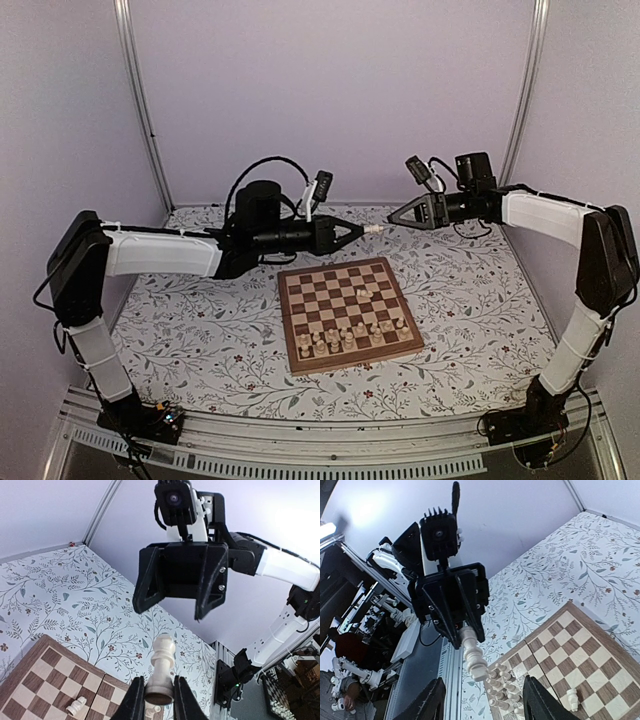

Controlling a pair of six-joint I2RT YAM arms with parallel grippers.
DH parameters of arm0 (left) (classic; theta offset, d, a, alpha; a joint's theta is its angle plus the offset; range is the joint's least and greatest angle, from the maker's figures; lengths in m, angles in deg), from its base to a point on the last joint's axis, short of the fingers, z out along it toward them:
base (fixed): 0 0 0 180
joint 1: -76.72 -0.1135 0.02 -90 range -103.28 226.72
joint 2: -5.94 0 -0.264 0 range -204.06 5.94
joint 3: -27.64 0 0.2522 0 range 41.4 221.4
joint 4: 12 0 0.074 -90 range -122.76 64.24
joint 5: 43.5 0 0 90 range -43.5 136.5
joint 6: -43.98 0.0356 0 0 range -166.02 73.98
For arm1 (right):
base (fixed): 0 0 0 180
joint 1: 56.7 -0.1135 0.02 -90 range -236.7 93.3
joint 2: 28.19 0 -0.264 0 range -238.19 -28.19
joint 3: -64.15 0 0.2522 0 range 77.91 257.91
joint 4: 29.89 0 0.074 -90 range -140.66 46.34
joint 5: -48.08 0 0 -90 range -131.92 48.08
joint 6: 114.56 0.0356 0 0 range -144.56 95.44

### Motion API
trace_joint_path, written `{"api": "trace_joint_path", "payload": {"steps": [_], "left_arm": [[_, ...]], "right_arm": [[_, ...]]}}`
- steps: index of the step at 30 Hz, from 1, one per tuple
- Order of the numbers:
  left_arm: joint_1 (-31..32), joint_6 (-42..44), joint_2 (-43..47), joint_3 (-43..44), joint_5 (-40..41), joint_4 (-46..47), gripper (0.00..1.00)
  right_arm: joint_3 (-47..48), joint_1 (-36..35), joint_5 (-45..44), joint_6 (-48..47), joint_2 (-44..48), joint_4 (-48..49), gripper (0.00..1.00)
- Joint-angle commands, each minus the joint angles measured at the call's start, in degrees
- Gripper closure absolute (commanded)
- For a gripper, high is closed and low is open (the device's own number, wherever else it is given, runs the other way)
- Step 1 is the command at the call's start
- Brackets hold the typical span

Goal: Set up the chess pieces on the board
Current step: Place the chess piece on the chessboard.

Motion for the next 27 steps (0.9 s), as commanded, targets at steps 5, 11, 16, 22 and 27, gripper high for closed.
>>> {"api": "trace_joint_path", "payload": {"steps": [5,11,16,22,27], "left_arm": [[-0.50,-1.89,-2.01,3.31,0.79,4.29,0.91],[-0.47,-2.01,-2.51,4.05,0.37,4.60,0.91],[-0.45,-2.26,-3.16,4.22,0.26,4.88,0.91],[-0.42,-2.46,-3.24,4.20,0.28,5.31,0.91],[-0.38,-2.65,-3.76,4.84,-0.05,5.40,0.91]], "right_arm": [[-1.01,-3.12,6.90,12.23,-0.36,9.99,0.42],[-1.31,-3.44,6.82,12.80,-0.40,10.96,0.45],[-1.86,-3.57,7.45,14.58,-0.69,13.75,0.56],[-3.22,-3.78,7.45,16.22,-0.69,15.65,0.59],[-2.99,-3.97,7.45,16.10,-0.65,15.78,0.57]]}}
